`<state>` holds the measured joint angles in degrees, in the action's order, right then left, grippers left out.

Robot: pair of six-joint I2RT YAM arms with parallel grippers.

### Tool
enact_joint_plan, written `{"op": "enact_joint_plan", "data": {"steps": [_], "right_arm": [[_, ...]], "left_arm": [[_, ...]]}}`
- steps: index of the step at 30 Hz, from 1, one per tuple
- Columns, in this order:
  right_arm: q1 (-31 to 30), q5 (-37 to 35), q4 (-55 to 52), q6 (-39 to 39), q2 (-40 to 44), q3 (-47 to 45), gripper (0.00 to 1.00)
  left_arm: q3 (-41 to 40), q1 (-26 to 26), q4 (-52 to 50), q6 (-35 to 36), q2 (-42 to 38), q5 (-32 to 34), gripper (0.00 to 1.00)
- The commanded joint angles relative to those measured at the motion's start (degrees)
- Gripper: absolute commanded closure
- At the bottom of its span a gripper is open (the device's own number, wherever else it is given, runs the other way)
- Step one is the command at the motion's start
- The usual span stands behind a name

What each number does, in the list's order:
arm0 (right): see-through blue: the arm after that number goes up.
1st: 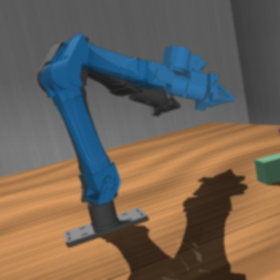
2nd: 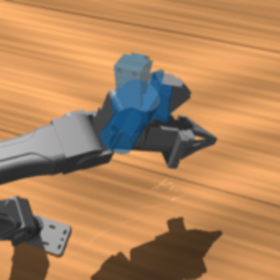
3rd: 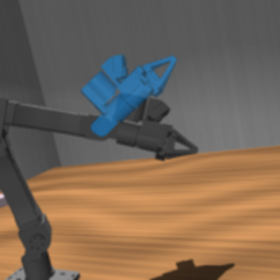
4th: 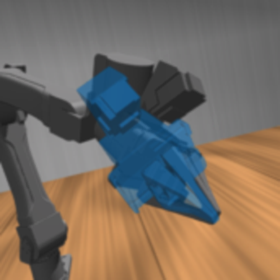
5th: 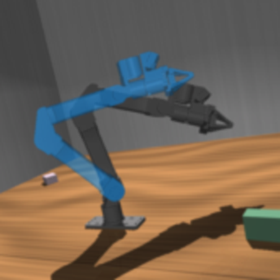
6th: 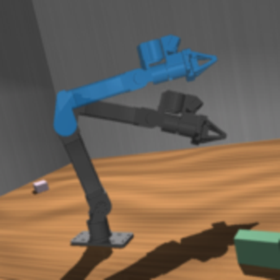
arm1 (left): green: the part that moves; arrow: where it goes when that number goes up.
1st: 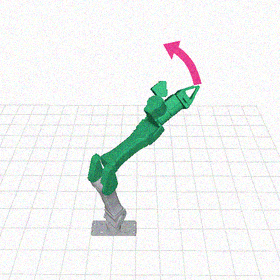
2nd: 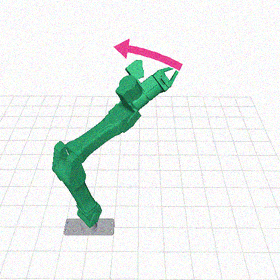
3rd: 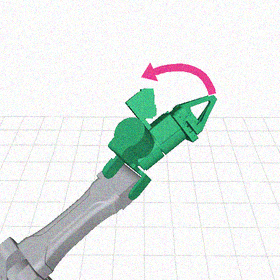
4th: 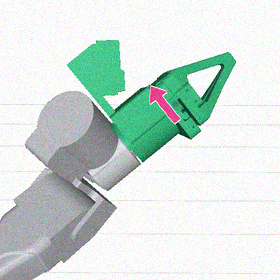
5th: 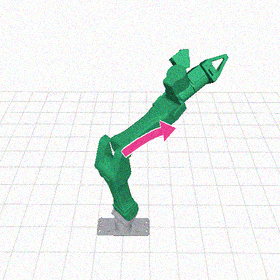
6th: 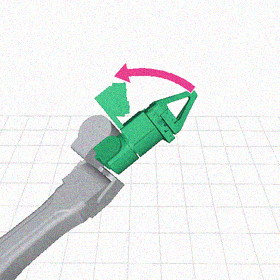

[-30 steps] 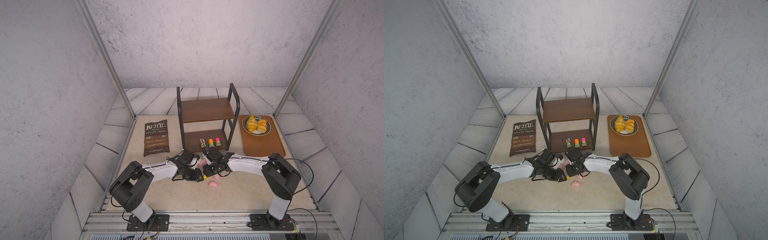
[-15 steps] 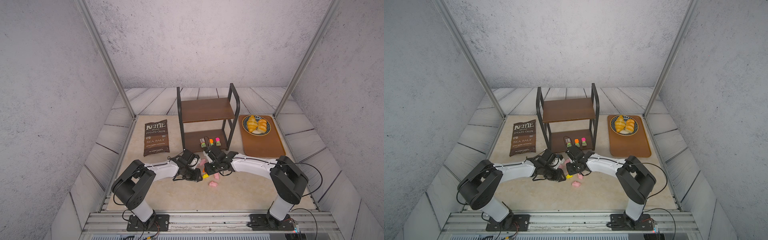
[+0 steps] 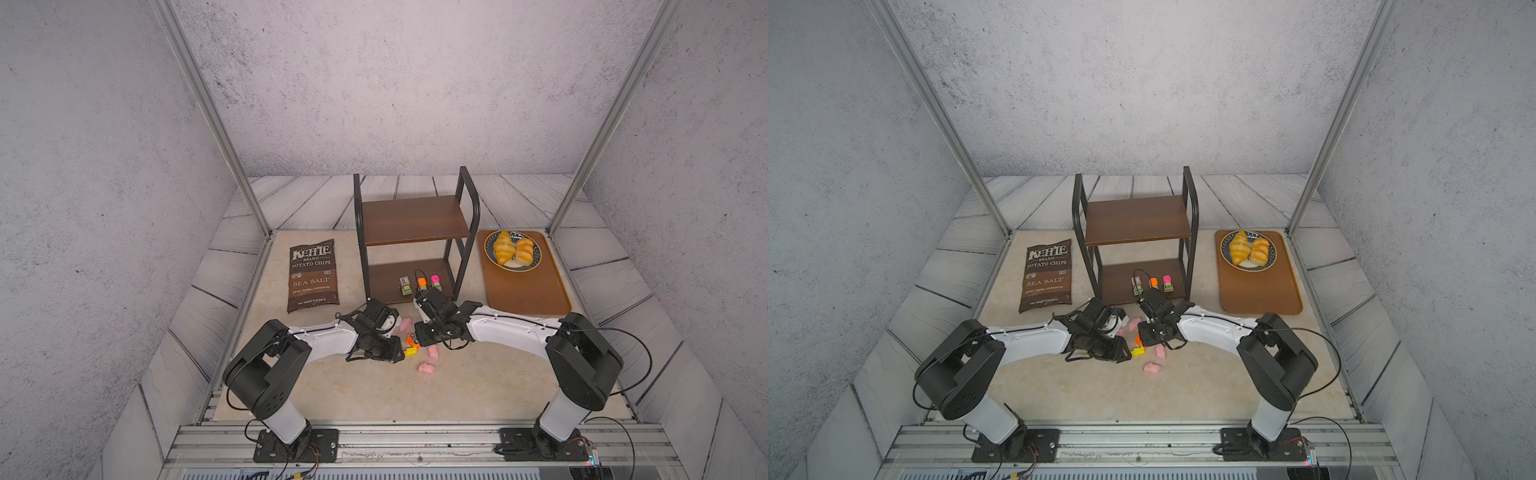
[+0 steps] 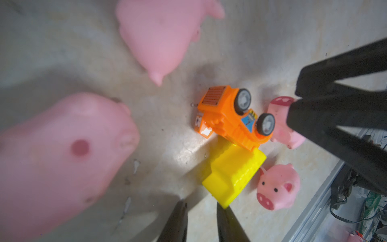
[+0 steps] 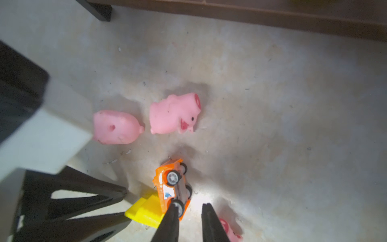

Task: Organize plastic toys on shelves
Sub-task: Adjust the plastic toy at the center of the board.

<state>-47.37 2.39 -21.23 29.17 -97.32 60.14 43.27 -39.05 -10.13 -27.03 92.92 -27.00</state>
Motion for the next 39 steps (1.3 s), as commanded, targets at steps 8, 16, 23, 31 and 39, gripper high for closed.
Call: {"op": "enact_joint_plan", "data": {"steps": [8,16,23,31,39], "right_arm": [[0.26,-0.39,-0.29,0.28,-0.66,-0.63,0.75],[0.26,0.33,0.07,0.18,-2.63,-0.55,0.74],[0.57,-0.98,-0.12,1.21,-4.78,-0.81,0.74],[3.30,-0.05,1.40,3.17,-4.99,-3.24,0.75],[4.44,0.42,2.29,3.20,-6.30,-3.98,0.75]], "left_arm": [[0.50,-0.24,-2.53,0.39,-0.88,1.97,0.70],[0.51,-0.24,-2.55,0.27,-0.88,1.87,0.70],[0.59,-0.17,-3.27,0.54,-1.93,2.00,0.70],[0.80,-0.23,-5.66,1.07,-6.57,2.40,0.69],[0.94,-0.24,-7.05,1.74,-9.67,2.13,0.67]]}}
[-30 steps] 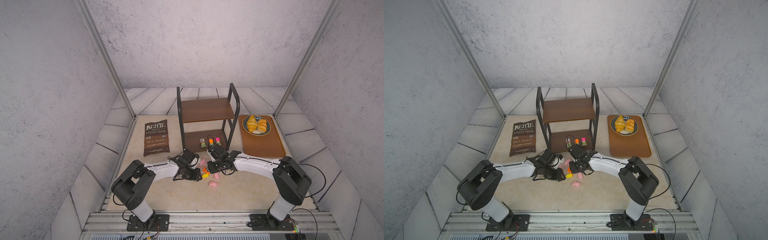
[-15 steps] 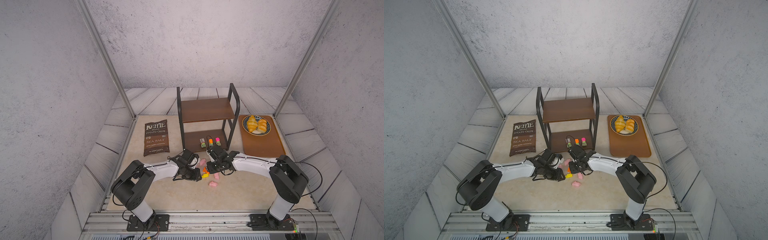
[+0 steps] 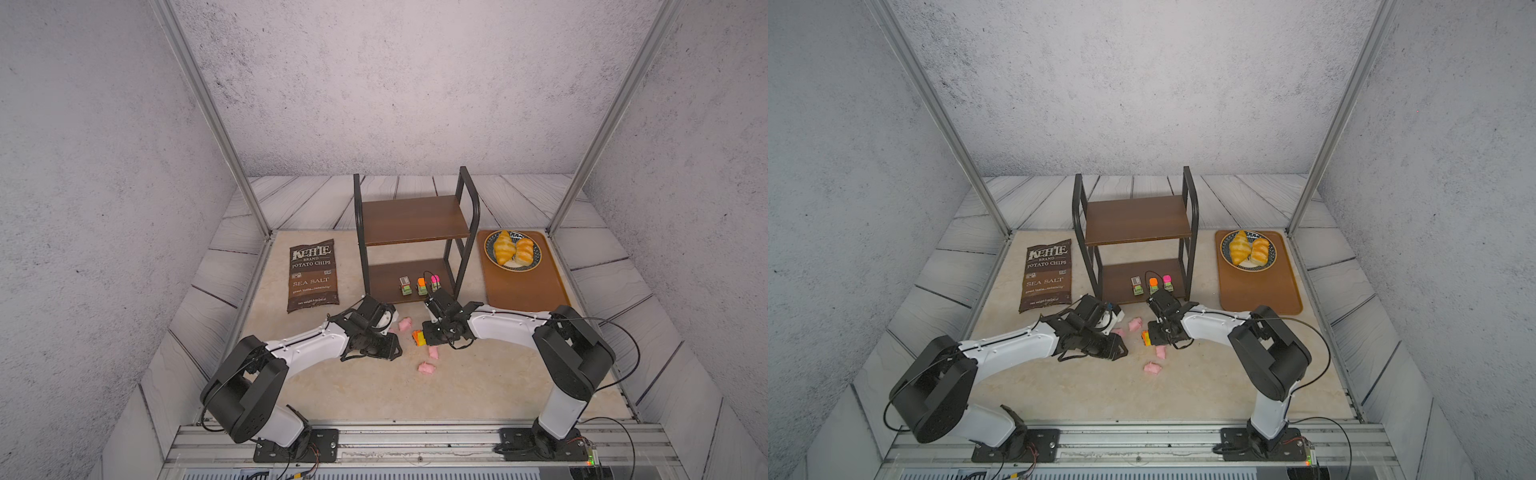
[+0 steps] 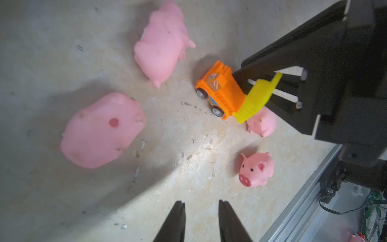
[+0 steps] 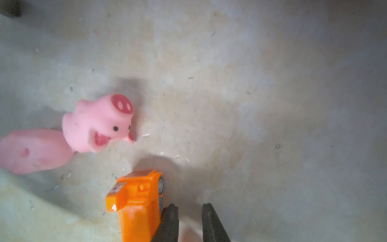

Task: Organize plastic toys on shelves
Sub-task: Adjust the plastic toy at the center of the board.

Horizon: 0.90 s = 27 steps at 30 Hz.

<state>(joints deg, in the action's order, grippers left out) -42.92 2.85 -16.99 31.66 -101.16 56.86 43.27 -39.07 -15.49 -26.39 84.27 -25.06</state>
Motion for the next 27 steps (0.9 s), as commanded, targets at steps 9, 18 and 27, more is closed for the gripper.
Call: {"op": "enact_joint_plan", "data": {"steps": [9,18,27], "right_arm": [[-0.06,-2.69,-3.78,0.16,-0.36,-0.33,0.66],[0.20,-5.30,-5.77,-1.41,6.31,-2.25,0.60],[0.89,-3.69,-5.09,-2.71,13.02,-5.93,0.59]], "left_arm": [[2.93,0.52,-1.66,-1.05,0.50,3.96,0.64],[9.38,1.00,-1.41,-1.83,3.73,4.74,0.53],[15.43,0.58,-1.80,4.15,8.96,-2.32,0.46]]}}
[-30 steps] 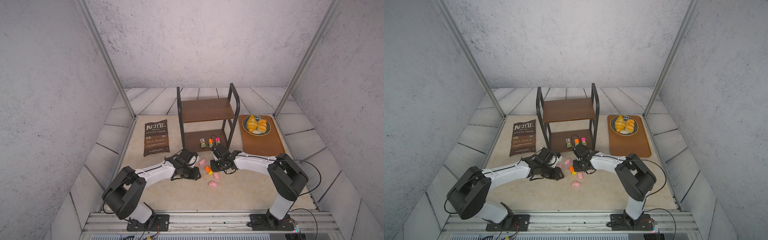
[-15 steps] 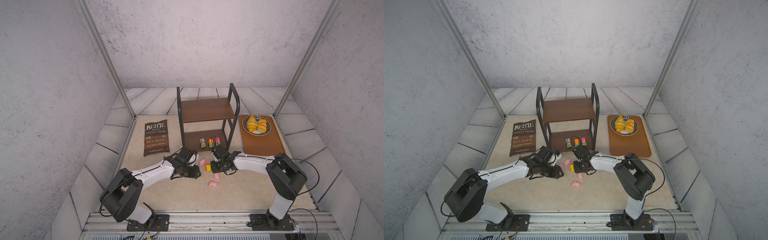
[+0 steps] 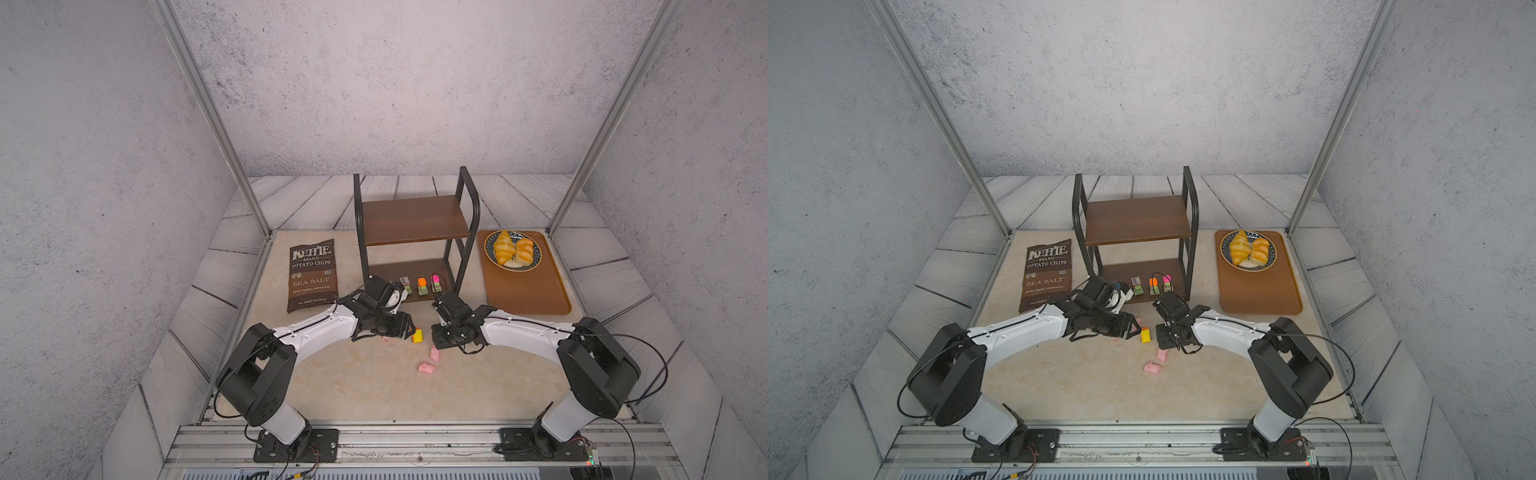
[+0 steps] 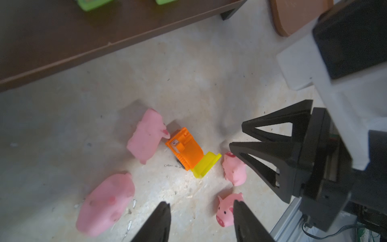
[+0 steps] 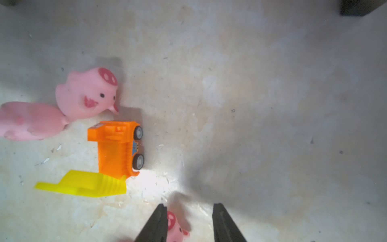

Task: Organize plastic toys on shelves
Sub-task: Adjust the plastic toy at the center of the board.

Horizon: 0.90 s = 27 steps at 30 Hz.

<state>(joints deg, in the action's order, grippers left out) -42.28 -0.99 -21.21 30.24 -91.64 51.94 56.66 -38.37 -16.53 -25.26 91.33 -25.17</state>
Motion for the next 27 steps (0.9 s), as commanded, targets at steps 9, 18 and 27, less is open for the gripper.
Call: {"op": "enact_joint_plan", "data": {"steps": [9,18,27], "right_arm": [[0.27,2.18,-0.63,-2.64,6.63,-2.29,0.58],[0.23,2.18,-0.94,-2.64,7.46,-2.57,0.58],[0.20,6.79,0.37,-3.71,6.30,-2.57,0.58]], "left_arm": [[6.66,-0.30,-2.31,7.63,8.15,-3.78,0.49],[10.09,-0.48,-4.29,9.51,13.64,-0.52,0.69],[11.12,-0.72,-4.91,9.35,15.93,1.44,0.70]]}}
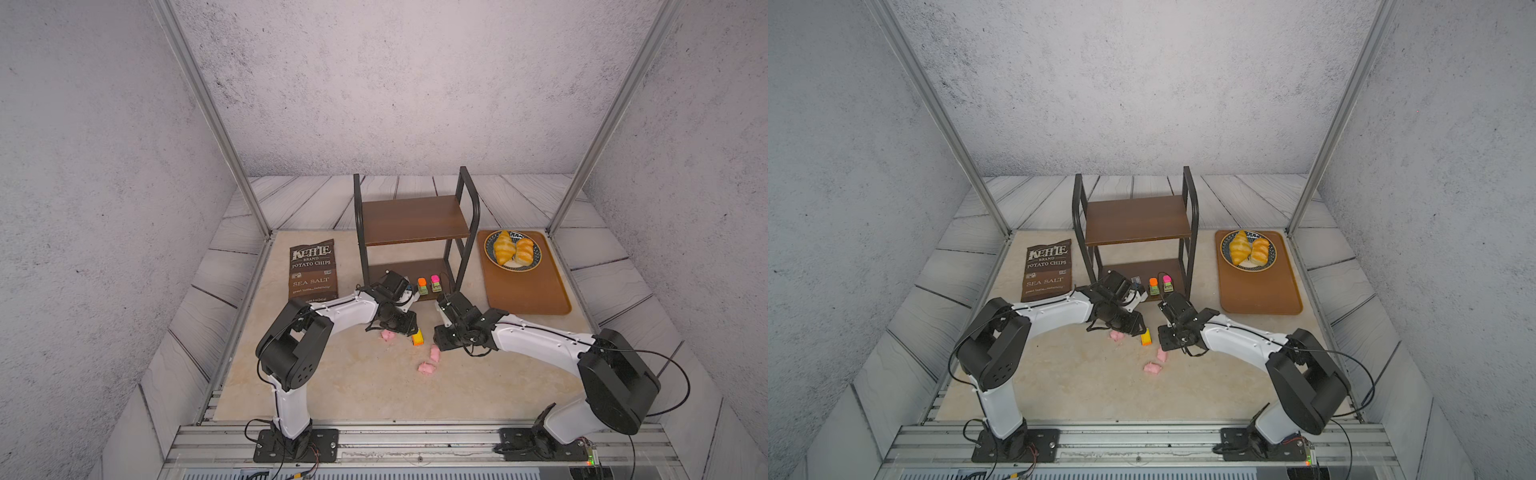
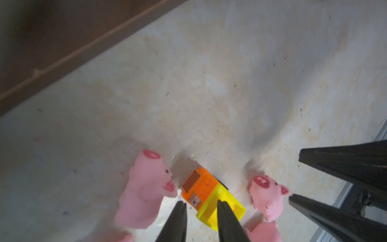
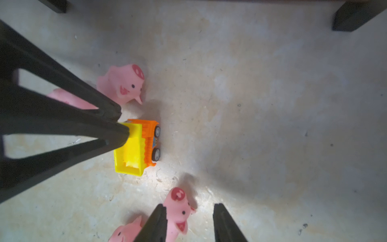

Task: Organize plastic toys on shelves
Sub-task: Adjust the plastic toy at the center of the board.

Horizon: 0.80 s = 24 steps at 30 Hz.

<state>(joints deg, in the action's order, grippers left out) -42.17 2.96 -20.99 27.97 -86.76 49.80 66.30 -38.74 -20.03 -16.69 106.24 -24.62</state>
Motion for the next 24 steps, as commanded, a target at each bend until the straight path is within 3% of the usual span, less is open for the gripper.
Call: {"op": "enact_joint_plan", "data": {"steps": [1,9,15,24], "right_arm": [[0.16,4.31,0.70,-2.04,1.18,-0.40,0.57],[-0.28,8.99,2.66,-4.18,-2.68,1.23,0.48],[-1.38,9.77,2.22,-5.68,-6.20,3.83,0.48],[-3.01,5.77,2.36,-5.49,-9.07,5.60,0.40]], "left_arm": [[1.38,-0.41,-1.33,0.78,0.99,0.77,0.69],[-0.73,-0.52,0.38,-0.43,0.40,0.06,0.69],[-1.43,-0.55,0.19,-1.45,0.28,1.02,0.80],[-4.06,-0.50,0.88,-4.15,-3.23,0.20,0.78]]}}
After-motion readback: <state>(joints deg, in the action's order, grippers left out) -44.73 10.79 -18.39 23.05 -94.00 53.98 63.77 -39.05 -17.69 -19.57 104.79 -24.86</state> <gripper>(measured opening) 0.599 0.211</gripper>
